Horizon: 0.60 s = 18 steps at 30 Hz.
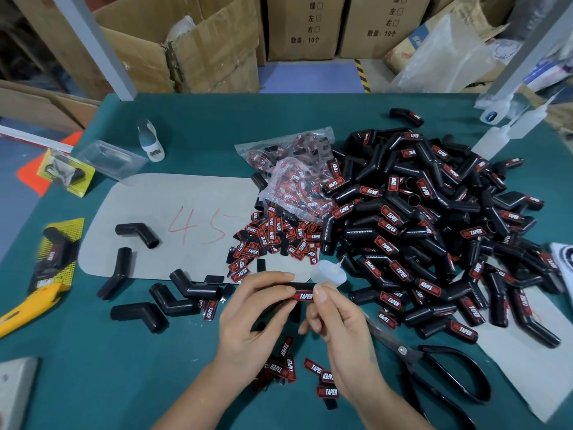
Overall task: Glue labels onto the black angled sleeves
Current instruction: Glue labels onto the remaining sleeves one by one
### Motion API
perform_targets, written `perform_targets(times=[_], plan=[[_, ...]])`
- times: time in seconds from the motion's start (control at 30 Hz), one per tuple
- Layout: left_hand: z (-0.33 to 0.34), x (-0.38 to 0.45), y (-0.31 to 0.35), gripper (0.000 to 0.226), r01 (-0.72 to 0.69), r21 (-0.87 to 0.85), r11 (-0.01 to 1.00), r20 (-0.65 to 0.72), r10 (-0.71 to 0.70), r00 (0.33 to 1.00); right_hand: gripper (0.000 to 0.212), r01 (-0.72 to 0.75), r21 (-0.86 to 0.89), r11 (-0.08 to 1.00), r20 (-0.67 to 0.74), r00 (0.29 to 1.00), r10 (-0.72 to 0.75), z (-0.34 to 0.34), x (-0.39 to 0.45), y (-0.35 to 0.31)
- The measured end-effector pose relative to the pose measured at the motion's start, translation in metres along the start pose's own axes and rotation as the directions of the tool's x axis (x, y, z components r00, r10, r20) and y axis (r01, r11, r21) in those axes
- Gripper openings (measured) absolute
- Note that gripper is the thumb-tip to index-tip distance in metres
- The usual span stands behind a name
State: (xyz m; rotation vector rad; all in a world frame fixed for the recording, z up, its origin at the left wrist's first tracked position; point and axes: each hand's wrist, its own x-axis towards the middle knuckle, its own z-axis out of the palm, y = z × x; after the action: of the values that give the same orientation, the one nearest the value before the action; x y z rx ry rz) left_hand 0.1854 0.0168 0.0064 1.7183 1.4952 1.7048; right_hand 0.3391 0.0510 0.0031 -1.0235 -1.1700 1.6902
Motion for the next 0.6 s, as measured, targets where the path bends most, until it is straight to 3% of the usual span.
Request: perform_targets(times=[0.33,0.6], plan=[[-0.006,0.009,0.003,0.012,0.252,-0.139,0.958,0.096,-0.24,0.966,0.045,0.018,-0.109,0.994,0.036,0.999,-0.014,0.003,-0.004,-0.016],[-0.007,0.01,0.005,0.006,0.219,-0.08,0.972,0.092,-0.212,0.973,0.049,-0.005,-0.162,0.987,0.085,0.996,0.019,0.004,-0.005,-0.015]])
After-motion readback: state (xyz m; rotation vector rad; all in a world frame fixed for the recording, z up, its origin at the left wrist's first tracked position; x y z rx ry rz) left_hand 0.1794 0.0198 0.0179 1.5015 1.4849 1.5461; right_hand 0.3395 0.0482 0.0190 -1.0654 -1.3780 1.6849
